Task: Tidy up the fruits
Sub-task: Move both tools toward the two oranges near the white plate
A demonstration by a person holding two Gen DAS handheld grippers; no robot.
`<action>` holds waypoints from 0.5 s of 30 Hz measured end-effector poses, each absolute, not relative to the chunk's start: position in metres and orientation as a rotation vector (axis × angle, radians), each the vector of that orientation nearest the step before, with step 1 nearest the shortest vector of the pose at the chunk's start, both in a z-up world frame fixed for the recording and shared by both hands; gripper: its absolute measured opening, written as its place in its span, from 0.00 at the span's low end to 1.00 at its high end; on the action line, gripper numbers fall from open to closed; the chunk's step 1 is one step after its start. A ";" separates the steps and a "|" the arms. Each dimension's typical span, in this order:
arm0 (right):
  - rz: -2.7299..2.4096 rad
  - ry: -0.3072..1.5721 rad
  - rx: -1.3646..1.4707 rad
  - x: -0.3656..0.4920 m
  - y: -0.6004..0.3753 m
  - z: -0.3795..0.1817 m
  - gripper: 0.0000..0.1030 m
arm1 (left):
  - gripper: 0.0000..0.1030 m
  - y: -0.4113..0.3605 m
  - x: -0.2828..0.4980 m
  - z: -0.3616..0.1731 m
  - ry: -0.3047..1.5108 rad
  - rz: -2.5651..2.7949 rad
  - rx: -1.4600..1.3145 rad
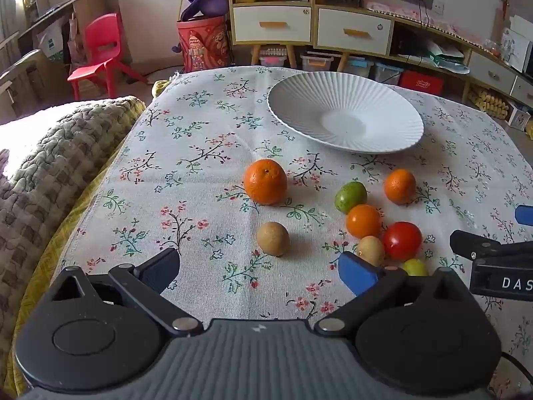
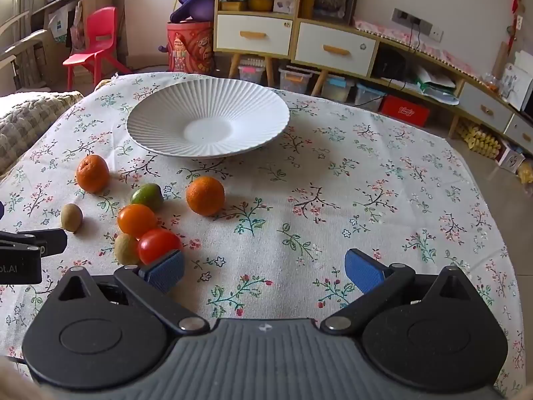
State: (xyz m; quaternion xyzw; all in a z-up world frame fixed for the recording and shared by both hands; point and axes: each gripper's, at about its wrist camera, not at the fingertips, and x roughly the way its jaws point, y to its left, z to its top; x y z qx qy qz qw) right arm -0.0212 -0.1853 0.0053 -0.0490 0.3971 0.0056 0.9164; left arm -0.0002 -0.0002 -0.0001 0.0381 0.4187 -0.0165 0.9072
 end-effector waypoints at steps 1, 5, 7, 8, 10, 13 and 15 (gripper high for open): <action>0.011 0.816 -0.101 -0.021 -0.185 0.005 1.00 | 0.89 0.000 0.000 0.000 0.864 -0.035 0.078; 0.010 0.821 -0.095 -0.021 -0.186 0.006 1.00 | 0.89 0.000 -0.001 0.001 0.863 -0.037 0.076; 0.006 0.823 -0.094 -0.020 -0.186 0.006 1.00 | 0.89 0.000 -0.001 0.001 0.863 -0.036 0.075; 0.005 0.824 -0.093 -0.020 -0.186 0.006 1.00 | 0.89 0.000 -0.001 0.001 0.863 -0.035 0.075; 0.003 0.827 -0.087 -0.019 -0.184 0.003 1.00 | 0.89 0.000 -0.002 0.002 0.864 -0.034 0.074; -0.004 0.830 -0.086 -0.019 -0.183 0.004 1.00 | 0.89 -0.006 0.000 -0.001 0.866 -0.037 0.079; 0.001 0.836 -0.077 -0.018 -0.188 0.006 1.00 | 0.89 -0.008 0.000 -0.002 0.866 -0.037 0.080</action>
